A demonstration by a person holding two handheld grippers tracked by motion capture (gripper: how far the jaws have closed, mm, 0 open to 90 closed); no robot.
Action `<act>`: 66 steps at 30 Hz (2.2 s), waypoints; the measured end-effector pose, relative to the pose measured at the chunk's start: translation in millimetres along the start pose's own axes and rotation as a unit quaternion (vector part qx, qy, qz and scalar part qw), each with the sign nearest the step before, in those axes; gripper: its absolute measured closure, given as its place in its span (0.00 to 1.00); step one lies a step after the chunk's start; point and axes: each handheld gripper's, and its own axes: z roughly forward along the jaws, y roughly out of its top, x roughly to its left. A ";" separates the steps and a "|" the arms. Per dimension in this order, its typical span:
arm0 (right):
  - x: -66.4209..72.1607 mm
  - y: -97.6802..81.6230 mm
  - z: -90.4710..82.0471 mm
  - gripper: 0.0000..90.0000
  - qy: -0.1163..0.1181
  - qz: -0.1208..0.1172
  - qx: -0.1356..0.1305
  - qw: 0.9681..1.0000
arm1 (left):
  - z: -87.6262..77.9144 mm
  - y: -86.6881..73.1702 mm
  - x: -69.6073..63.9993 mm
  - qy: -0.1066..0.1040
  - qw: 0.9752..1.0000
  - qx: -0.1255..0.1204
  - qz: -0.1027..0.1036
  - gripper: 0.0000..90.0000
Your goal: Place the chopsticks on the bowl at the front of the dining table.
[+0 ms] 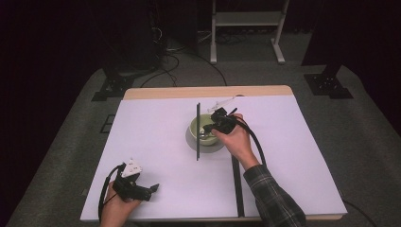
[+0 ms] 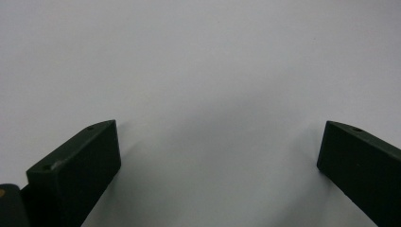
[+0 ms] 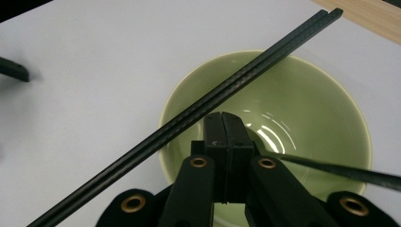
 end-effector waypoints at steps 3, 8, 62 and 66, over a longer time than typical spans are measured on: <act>6.9 -5.6 -11.9 1.00 0.007 -0.005 -0.007 1.000 | 0.0 0.0 0.1 0.000 1.000 0.000 0.001 0.00; 21.6 -18.3 -27.1 1.00 0.013 -0.022 -0.008 1.000 | 0.1 0.0 0.0 0.001 1.000 -0.001 0.000 0.00; 77.9 -67.9 -27.5 0.76 0.072 -0.070 -0.001 0.995 | -0.1 0.2 0.0 -0.001 1.000 0.001 -0.001 0.00; 69.4 -73.5 -37.1 0.64 0.057 -0.067 -0.005 0.996 | -0.1 0.2 -0.1 0.000 1.000 0.001 -0.001 0.00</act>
